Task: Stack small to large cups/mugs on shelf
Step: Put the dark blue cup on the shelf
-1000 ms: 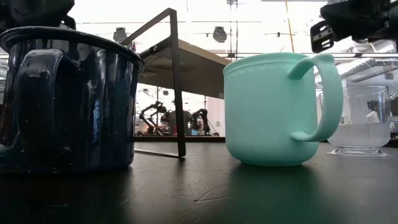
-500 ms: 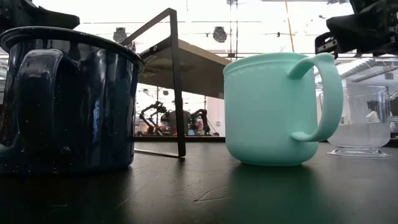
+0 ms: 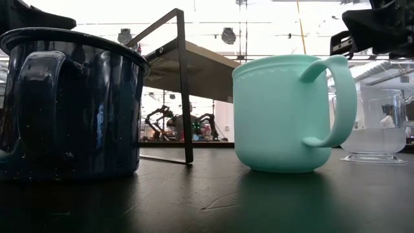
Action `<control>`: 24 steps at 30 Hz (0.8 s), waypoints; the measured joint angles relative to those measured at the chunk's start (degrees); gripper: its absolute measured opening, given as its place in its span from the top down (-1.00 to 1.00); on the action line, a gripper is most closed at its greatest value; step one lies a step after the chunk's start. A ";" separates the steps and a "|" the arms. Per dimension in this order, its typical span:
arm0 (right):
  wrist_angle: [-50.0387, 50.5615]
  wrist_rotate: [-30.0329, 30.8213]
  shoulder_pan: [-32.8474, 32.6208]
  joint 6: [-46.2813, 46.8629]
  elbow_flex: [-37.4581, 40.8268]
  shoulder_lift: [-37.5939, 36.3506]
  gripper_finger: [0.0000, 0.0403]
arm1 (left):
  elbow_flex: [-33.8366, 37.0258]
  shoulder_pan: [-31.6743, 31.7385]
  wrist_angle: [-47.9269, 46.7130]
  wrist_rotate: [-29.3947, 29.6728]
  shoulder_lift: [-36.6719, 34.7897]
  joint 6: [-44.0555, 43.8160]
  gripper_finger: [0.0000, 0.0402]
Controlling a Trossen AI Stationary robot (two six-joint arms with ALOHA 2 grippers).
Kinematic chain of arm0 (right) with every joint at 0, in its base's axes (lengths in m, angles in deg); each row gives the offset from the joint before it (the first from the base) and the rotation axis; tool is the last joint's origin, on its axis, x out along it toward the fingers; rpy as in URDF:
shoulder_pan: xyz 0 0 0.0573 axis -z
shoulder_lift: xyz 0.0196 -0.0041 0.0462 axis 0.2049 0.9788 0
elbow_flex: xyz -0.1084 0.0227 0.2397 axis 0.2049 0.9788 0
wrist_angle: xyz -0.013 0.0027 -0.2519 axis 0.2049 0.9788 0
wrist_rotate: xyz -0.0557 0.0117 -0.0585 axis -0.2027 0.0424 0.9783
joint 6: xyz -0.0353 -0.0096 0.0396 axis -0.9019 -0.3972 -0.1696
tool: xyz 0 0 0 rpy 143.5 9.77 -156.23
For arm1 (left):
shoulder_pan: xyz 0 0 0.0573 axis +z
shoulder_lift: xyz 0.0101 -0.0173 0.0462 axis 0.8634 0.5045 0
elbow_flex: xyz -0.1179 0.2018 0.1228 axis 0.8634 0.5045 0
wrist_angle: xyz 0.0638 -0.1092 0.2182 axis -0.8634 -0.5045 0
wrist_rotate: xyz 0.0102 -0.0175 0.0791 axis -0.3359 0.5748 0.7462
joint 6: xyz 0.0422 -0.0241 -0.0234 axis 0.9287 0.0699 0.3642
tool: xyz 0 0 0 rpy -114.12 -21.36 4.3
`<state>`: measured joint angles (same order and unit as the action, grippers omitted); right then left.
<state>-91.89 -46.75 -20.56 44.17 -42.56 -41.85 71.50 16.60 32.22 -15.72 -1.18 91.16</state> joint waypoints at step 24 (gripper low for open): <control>0.64 -0.39 0.00 -2.77 0.15 0.00 1.00 | 0.00 -2.16 2.75 5.48 -0.42 -5.24 1.00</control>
<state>-91.26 -47.14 -20.56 41.40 -42.41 -41.85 71.50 14.45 34.97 -10.24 -1.60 85.92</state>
